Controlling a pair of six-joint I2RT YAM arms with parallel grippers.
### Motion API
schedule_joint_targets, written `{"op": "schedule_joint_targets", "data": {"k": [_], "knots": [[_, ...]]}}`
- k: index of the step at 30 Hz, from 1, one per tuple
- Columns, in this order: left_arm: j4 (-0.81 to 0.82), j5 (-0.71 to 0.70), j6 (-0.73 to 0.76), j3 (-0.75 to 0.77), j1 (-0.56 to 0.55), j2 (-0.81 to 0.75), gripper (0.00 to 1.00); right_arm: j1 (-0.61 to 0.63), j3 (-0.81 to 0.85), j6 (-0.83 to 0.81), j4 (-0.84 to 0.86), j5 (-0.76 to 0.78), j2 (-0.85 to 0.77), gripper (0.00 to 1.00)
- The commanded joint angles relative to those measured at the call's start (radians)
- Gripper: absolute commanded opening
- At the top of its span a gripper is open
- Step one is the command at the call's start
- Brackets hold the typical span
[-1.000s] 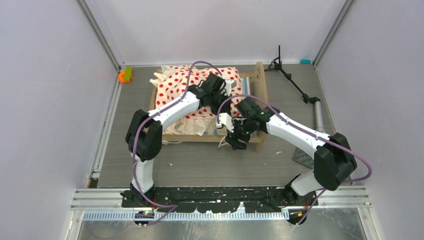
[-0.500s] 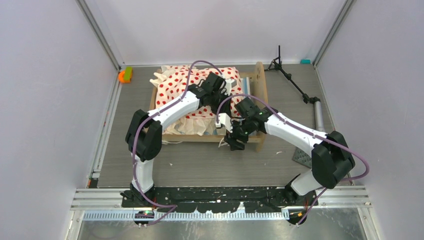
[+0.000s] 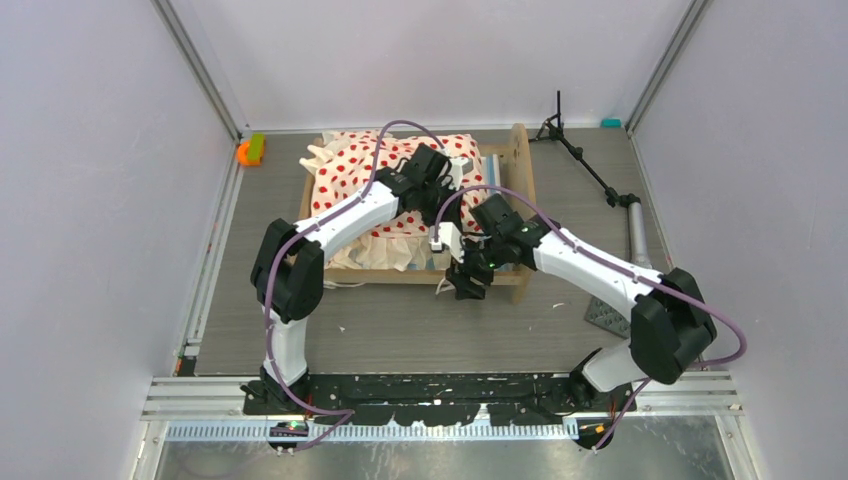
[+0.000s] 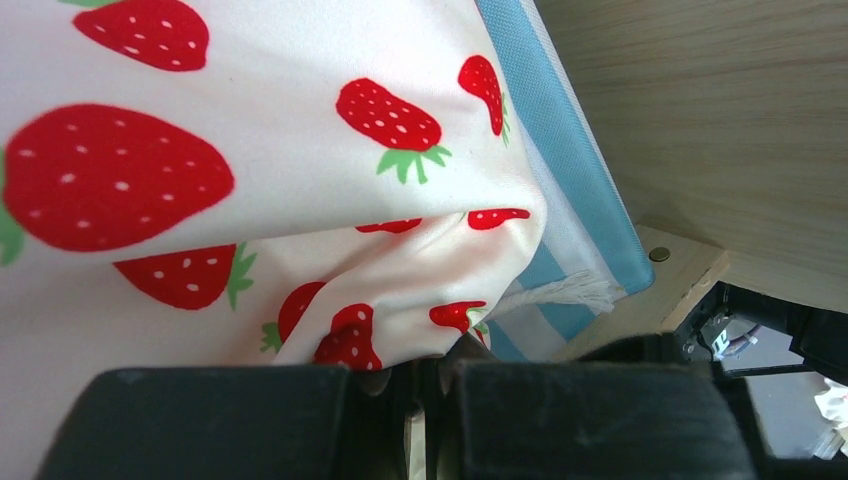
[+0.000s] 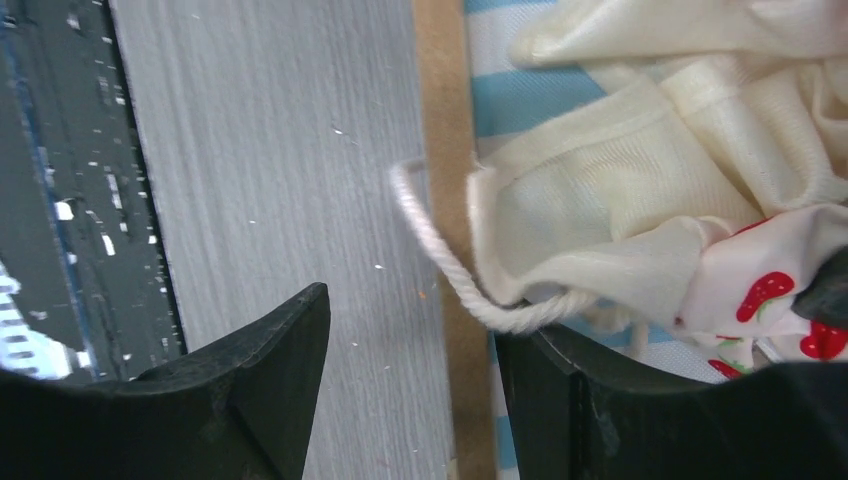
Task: Set up the pet bed
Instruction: Cross the ropes on the bed frame.
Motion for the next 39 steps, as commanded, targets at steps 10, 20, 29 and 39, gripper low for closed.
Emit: {"op": "schedule_joint_targets", "data": {"k": [10,20,29,39], "knots": [[-0.007,0.021,0.020,0.047,0.011,-0.016,0.00,-0.025,0.091,-0.062,-0.148,-0.043,-0.059,0.66],[-0.008,0.023,0.019,0.043,0.017,-0.019,0.00,-0.022,0.071,-0.065,-0.200,-0.044,0.000,0.65],[-0.005,0.024,0.014,0.045,0.017,-0.013,0.00,0.025,0.043,-0.063,-0.213,-0.171,0.006,0.63],[-0.006,0.030,0.010,0.047,0.017,-0.002,0.00,0.045,0.000,0.016,-0.098,-0.062,0.165,0.58]]}}
